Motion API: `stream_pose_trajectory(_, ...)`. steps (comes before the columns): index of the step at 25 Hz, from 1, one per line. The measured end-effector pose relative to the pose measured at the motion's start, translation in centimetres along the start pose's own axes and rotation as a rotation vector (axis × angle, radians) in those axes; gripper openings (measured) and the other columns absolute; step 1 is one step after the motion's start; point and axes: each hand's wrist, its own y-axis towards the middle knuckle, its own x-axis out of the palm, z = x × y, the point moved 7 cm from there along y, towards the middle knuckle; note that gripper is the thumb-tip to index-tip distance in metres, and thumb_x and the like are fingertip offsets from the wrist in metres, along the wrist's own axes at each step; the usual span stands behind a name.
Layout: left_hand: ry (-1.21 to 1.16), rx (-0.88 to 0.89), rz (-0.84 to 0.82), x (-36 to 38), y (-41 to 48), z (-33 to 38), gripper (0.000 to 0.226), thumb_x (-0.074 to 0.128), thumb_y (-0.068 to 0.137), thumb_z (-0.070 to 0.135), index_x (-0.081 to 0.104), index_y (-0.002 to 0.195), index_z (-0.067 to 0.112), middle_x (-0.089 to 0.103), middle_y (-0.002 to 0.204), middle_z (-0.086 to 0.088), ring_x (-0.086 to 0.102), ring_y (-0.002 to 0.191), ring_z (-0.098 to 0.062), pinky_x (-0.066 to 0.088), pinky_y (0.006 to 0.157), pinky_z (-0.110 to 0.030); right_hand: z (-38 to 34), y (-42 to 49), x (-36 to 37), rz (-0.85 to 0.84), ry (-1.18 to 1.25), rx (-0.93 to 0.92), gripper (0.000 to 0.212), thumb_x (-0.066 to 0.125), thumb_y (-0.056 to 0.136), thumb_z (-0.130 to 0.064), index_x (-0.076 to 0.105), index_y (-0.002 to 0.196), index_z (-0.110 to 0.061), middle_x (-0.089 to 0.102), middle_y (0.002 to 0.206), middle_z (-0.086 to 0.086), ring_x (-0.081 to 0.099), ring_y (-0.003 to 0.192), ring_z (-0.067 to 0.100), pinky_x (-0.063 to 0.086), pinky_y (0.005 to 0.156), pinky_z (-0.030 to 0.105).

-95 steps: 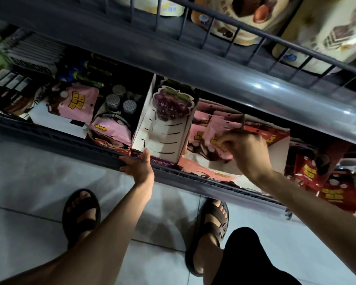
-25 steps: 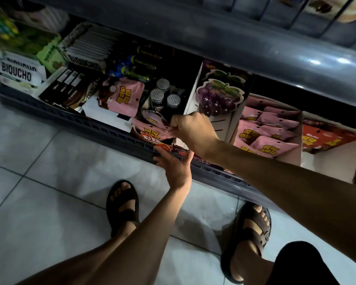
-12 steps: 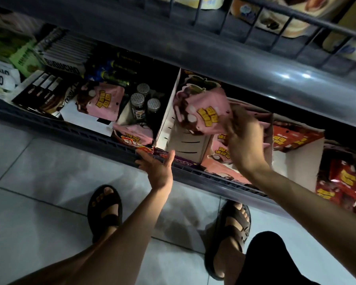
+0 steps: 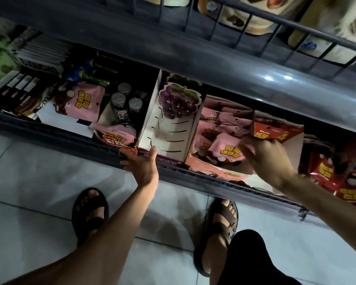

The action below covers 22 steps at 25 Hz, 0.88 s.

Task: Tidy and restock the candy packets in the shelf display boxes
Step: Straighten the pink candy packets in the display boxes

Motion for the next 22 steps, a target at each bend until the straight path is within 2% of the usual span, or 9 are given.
stream_pose_trajectory(3,-0.005,0.001,-0.007,0.1,0.2,-0.3,0.100,0.057,0.089,0.052,-0.015,0.152,0.021,-0.014,0.156,-0.028,-0.006,0.146,-0.042,0.015,0.114,-0.055,-0.4,0.6,2.1,0.004,-0.180,-0.043,0.020,0.058,0.094,-0.018,0.064,0.113,-0.018,0.072,0.081,0.014,0.069,0.065,0.032,0.057,0.060,0.041)
stream_pose_trajectory(5,-0.008,0.006,-0.011,0.2,0.2,-0.4,0.100,0.055,0.089,0.053,-0.015,0.152,0.021,-0.014,0.156,-0.028,-0.006,0.146,-0.042,0.013,0.114,-0.055,-0.2,1.1,3.0,0.017,-0.248,-0.023,0.031,0.061,0.091,-0.012,0.059,0.121,-0.020,0.070,0.080,0.012,0.068,0.063,0.031,0.057,0.059,0.038)
stream_pose_trajectory(8,-0.019,0.012,-0.017,0.3,0.1,-0.4,0.100,0.055,0.089,0.054,-0.015,0.152,0.021,-0.014,0.156,-0.026,-0.007,0.146,-0.041,0.012,0.114,-0.055,0.0,1.3,4.0,-0.038,-0.259,-0.015,0.049,0.068,0.082,-0.003,0.048,0.125,-0.017,0.057,0.111,0.010,0.063,0.065,0.026,0.050,0.049,0.029)
stream_pose_trajectory(10,-0.034,0.014,-0.017,0.3,0.0,-0.4,0.101,0.056,0.088,0.053,-0.016,0.152,0.022,-0.015,0.156,-0.026,-0.008,0.146,-0.040,0.011,0.115,-0.054,-0.1,1.0,4.6,-0.087,-0.267,-0.034,0.064,0.075,0.071,0.004,0.040,0.121,-0.015,0.044,0.117,0.009,0.057,0.064,0.022,0.034,0.042,0.020)
stream_pose_trajectory(11,-0.038,0.014,-0.017,0.3,0.0,-0.5,0.101,0.056,0.089,0.053,-0.016,0.152,0.022,-0.016,0.156,-0.025,-0.008,0.146,-0.040,0.011,0.115,-0.054,-0.1,0.8,4.8,-0.123,-0.269,-0.049,0.070,0.077,0.068,0.005,0.037,0.121,-0.016,0.044,0.117,0.009,0.058,0.065,0.023,0.032,0.044,0.019)
stream_pose_trajectory(14,-0.040,0.021,-0.017,0.4,0.0,-0.6,0.100,0.055,0.089,0.053,-0.017,0.151,0.021,-0.016,0.156,-0.025,-0.009,0.146,-0.040,0.010,0.115,-0.054,0.3,0.0,5.2,-0.187,-0.254,-0.094,0.076,0.077,0.070,0.002,0.029,0.125,-0.016,0.051,0.116,0.011,0.065,0.074,0.032,0.047,0.052,0.033)
stream_pose_trajectory(16,-0.040,0.021,-0.013,0.4,-0.1,-0.5,0.100,0.055,0.089,0.052,-0.016,0.152,0.020,-0.016,0.156,-0.025,-0.008,0.146,-0.040,0.010,0.115,-0.054,0.6,-0.1,5.1,-0.197,-0.237,-0.091,0.067,0.072,0.079,-0.004,0.031,0.130,-0.016,0.059,0.112,0.012,0.067,0.076,0.034,0.054,0.060,0.038)
stream_pose_trajectory(19,-0.038,0.015,-0.007,0.3,-0.1,-0.5,0.099,0.054,0.090,0.052,-0.015,0.152,0.020,-0.015,0.157,-0.025,-0.008,0.146,-0.040,0.009,0.115,-0.054,0.5,0.7,5.3,-0.244,-0.331,-0.045,0.038,0.059,0.091,-0.016,0.046,0.127,-0.018,0.066,0.108,0.011,0.067,0.091,0.032,0.053,0.074,0.038)
stream_pose_trajectory(22,-0.035,0.014,-0.012,0.4,0.0,-0.5,0.099,0.054,0.089,0.054,-0.015,0.152,0.020,-0.014,0.156,-0.027,-0.007,0.146,-0.041,0.008,0.115,-0.054,0.4,1.5,6.3,-0.298,-0.323,0.012,0.041,0.054,0.095,-0.019,0.045,0.135,-0.022,0.063,0.118,0.010,0.062,0.106,0.029,0.048,0.091,0.039)
